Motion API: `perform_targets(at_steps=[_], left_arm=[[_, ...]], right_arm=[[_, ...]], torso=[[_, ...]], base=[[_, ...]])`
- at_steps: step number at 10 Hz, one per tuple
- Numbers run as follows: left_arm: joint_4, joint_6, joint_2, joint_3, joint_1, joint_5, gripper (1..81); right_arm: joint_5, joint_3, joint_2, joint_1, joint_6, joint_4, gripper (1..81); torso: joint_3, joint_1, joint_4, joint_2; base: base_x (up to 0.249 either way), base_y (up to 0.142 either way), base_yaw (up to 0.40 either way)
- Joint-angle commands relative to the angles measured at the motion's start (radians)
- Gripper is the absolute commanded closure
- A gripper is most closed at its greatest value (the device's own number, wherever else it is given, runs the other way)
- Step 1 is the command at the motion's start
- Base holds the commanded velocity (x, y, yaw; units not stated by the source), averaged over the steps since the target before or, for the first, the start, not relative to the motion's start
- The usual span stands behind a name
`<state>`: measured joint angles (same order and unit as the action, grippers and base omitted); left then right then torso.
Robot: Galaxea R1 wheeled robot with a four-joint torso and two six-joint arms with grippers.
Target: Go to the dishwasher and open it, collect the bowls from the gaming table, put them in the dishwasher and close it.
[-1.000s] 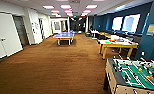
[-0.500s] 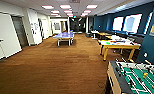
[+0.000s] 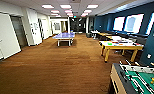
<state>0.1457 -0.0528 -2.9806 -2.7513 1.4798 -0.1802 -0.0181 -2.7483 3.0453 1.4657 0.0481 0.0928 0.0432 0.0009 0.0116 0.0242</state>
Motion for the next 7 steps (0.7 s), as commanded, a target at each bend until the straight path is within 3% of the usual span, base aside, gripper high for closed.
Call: perform_targets(at_steps=[1, 7], left_arm=[[-0.002, -0.002, 0.009, -0.002, -0.054, 0.042, 1.0], [-0.005, -0.002, 0.006, -0.004, -0.054, 0.042, 1.0]], right_arm=[[-0.049, 0.004, 0.002, -0.058, 0.001, 0.001, 1.0], [-0.051, 0.004, 0.002, -0.058, 0.001, -0.001, 1.0]], torso=[[0.0, 0.0, 0.0, 0.0], [0.0, 0.001, 0.0, -0.001]], base=[[0.206, 0.08, 0.0], [0.206, 0.082, 0.0]])
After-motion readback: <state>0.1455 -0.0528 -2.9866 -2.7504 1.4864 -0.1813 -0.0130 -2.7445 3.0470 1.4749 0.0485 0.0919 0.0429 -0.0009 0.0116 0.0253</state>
